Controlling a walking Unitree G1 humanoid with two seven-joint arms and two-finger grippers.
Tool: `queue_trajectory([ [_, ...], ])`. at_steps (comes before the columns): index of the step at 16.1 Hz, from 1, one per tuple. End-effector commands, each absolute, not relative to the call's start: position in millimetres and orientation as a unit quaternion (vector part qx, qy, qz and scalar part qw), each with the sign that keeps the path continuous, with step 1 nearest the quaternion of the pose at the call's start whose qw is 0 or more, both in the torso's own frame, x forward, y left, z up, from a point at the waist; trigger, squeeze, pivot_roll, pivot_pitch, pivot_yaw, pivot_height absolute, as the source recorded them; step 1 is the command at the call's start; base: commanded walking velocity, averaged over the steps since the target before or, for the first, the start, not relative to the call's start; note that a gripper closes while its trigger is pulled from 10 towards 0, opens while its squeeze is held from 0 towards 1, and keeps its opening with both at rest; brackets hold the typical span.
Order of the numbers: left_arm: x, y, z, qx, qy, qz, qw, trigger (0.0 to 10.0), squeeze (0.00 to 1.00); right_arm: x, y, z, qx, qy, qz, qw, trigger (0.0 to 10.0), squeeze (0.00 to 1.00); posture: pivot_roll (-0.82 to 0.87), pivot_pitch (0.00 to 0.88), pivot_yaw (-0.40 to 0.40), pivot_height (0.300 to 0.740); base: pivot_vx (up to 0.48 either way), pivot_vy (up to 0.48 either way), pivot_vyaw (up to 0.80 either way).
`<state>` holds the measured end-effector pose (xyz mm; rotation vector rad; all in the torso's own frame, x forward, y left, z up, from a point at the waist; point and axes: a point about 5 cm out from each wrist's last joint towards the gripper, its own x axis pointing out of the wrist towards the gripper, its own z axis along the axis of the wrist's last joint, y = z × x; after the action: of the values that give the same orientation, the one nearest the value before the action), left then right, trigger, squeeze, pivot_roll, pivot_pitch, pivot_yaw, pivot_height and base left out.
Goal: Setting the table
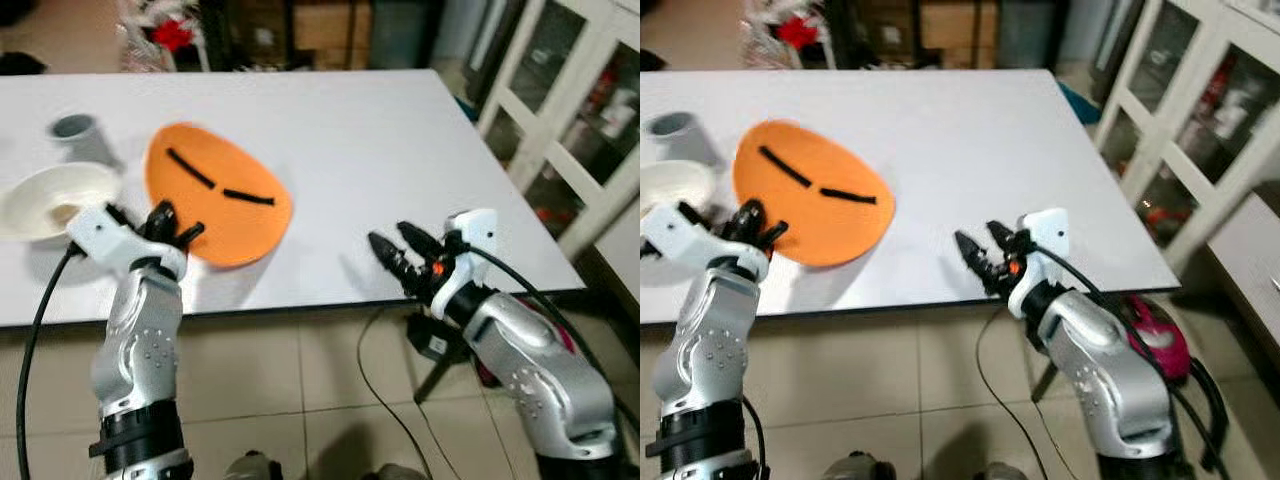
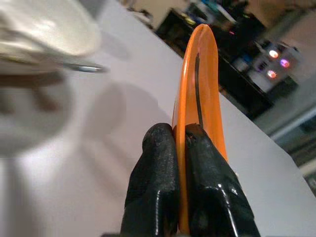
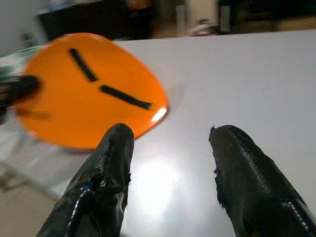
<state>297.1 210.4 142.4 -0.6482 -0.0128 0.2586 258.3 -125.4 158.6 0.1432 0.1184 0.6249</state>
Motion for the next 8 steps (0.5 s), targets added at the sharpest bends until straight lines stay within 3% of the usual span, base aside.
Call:
queue_trajectory([
  [1, 300, 211, 144, -0.327, -0.009, 0.135, 0.935, 10.0, 0.00, 257, -121, 169, 0.066, 0.043, 0.340, 0.937, 10.0, 0.00, -0.11, 0.063, 0.037, 0.740, 0.000, 0.000, 0.00],
  [4, 307, 215, 123, -0.365, 0.042, 0.154, 0.917, 10.0, 0.00, 249, -118, 177, 0.033, 0.053, 0.421, 0.905, 10.0, 0.00, -0.11, 0.060, 0.033, 0.740, 0.000, 0.000, 0.00],
  [8, 314, 204, 117, -0.387, 0.066, 0.120, 0.912, 10.0, 0.00, 251, -119, 181, 0.026, 0.047, 0.425, 0.904, 10.0, 0.00, -0.11, 0.057, 0.031, 0.740, 0.000, 0.000, 0.00],
])
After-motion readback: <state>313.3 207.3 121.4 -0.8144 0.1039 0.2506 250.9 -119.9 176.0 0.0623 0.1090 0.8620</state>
